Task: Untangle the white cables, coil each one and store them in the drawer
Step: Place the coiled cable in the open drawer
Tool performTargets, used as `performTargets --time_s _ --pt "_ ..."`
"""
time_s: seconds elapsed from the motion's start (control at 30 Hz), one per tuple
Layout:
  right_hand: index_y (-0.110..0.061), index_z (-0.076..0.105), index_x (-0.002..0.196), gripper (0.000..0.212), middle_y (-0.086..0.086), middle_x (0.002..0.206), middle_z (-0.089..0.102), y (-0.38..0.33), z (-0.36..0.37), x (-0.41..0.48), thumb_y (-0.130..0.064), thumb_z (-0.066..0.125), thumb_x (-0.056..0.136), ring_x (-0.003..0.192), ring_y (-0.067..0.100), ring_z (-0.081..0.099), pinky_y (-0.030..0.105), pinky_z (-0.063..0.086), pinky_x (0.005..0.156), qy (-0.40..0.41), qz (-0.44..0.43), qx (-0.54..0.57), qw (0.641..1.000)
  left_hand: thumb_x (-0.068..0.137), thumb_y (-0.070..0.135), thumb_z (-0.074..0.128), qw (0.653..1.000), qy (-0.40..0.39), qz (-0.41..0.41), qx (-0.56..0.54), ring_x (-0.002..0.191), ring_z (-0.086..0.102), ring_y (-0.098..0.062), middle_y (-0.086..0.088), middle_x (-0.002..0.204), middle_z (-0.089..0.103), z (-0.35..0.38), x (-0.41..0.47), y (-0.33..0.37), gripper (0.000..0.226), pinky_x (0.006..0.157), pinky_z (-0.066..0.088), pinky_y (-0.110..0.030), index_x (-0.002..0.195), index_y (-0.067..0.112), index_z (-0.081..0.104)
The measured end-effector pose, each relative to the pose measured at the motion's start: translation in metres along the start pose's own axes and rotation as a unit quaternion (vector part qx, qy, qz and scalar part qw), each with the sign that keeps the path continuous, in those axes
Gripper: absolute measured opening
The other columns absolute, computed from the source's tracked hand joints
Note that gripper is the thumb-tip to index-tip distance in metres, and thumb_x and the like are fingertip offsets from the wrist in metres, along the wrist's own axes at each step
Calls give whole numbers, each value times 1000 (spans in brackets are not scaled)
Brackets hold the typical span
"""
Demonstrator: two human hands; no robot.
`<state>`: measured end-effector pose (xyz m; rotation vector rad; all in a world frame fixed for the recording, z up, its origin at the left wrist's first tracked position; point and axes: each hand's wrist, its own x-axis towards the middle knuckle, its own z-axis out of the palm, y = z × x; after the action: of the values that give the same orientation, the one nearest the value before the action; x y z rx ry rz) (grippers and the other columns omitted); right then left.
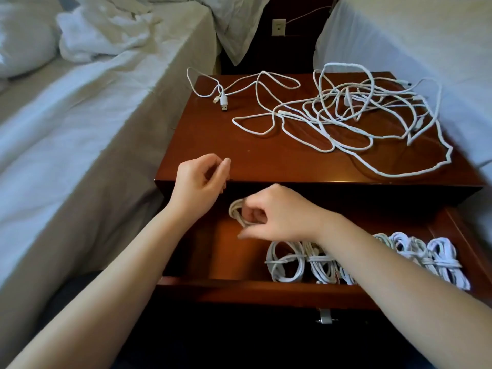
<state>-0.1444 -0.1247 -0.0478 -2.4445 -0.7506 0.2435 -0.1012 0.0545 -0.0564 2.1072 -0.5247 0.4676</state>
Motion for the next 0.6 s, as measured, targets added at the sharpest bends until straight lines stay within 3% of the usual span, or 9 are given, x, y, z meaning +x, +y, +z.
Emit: performTargets --time_s 0.1,0.2,0.27,0.33,0.43,0.5,0.6 --pt "-21 51 71 31 -12 63 43 -7 10 3 -45 65 86 66 13 48 27 35 62 -30 -14 -183 982 97 17 53 998 -63 -7 -11 42 55 -10 6 47 55 -3 -7 -1 33 51 42 -14 65 11 60" --pt "-24 34 60 43 -11 61 35 -10 20 5 -41 64 87 64 16 43 29 36 62 -52 -27 -232 971 95 23 55 979 -183 -71 48 44 58 -8 6 52 59 0 -10 -10 30 55 50 -22 69 13 63" --pt "-23 36 62 44 -10 61 36 -10 26 6 -46 65 86 64 16 43 30 39 63 -64 -34 -232 970 94 22 58 970 -211 -81 90 52 62 -11 6 60 63 3 -10 -16 25 60 55 -33 73 11 67" --pt "-20 44 65 37 -10 59 38 -10 29 6 -43 65 85 63 15 42 30 39 63 -57 -44 -219 973 93 21 59 959 -238 -84 127 70 66 -16 0 80 69 7 -11 -19 16 71 54 -35 87 12 71" --pt "-20 66 75 21 -13 58 47 -8 20 2 -39 69 83 60 8 46 29 45 64 -64 -26 -127 989 92 24 59 927 -320 -106 168 93 62 -18 -2 107 68 14 -14 -20 23 79 45 -24 111 14 68" --pt "-22 74 81 16 -16 61 57 1 7 1 -38 70 84 62 2 54 28 49 67 -23 13 -29 999 92 27 59 917 -347 -124 152 96 61 -16 -3 111 67 17 -14 -20 29 80 43 -22 118 15 65" --pt "-19 75 81 14 -14 63 64 19 -6 1 -27 67 89 64 4 59 30 51 68 98 47 59 992 92 32 59 908 -380 -141 107 86 58 -9 2 107 63 17 -15 -19 42 74 41 -18 132 20 53"
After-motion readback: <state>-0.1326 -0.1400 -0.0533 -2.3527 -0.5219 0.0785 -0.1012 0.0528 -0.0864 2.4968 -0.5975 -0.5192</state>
